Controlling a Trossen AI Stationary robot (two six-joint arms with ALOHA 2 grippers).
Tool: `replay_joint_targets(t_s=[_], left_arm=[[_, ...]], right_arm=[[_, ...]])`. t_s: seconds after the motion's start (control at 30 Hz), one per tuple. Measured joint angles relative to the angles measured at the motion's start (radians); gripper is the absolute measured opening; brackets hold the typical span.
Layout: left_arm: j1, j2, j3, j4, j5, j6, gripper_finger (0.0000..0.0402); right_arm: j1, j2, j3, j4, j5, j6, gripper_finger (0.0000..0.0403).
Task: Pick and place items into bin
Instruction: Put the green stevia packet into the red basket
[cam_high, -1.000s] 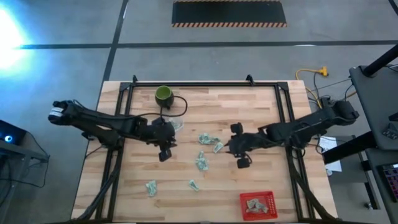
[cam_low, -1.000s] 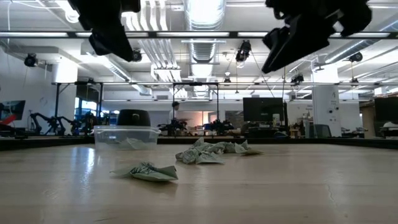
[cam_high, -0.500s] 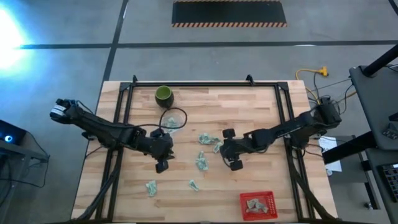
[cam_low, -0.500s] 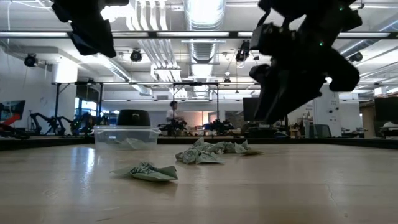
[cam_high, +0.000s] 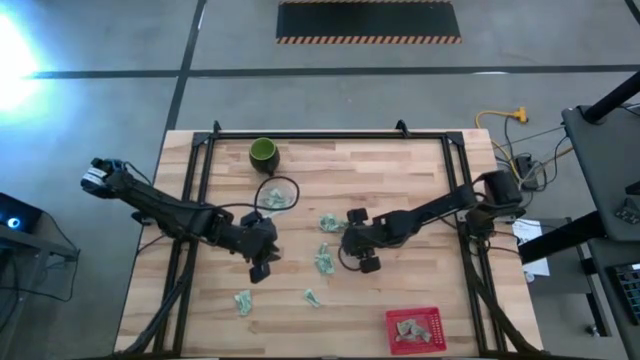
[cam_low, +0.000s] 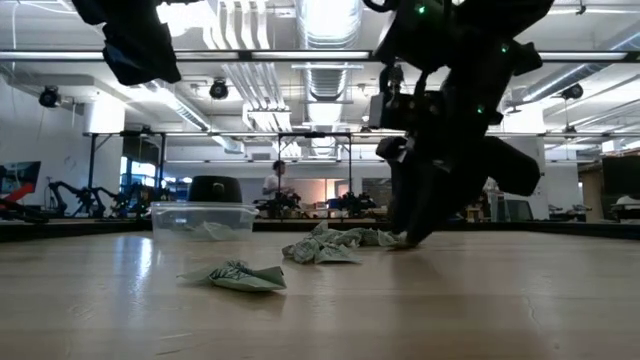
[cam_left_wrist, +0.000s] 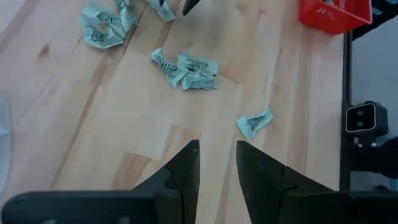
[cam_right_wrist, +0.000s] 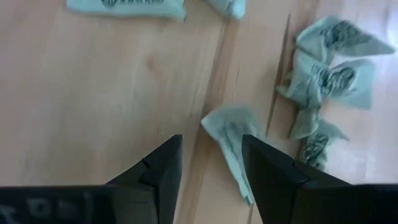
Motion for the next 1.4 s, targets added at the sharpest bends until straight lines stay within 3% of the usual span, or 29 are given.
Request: replay_joint_targets(t_s=[1.17,1.4], left_arm=[[-0.017,0.005,-0.014,0.004,-0.056,0.003,0.0087],[-0.017,0.005,-0.014,0.004,-0.057,0.003,0.0087]], right_arm=[[-0.04,0.002,-0.007,0.016,0.0,0.03,0.0097],[-0.04,0.001,-0.011,0.053,-0.027,0.006,0.0103]])
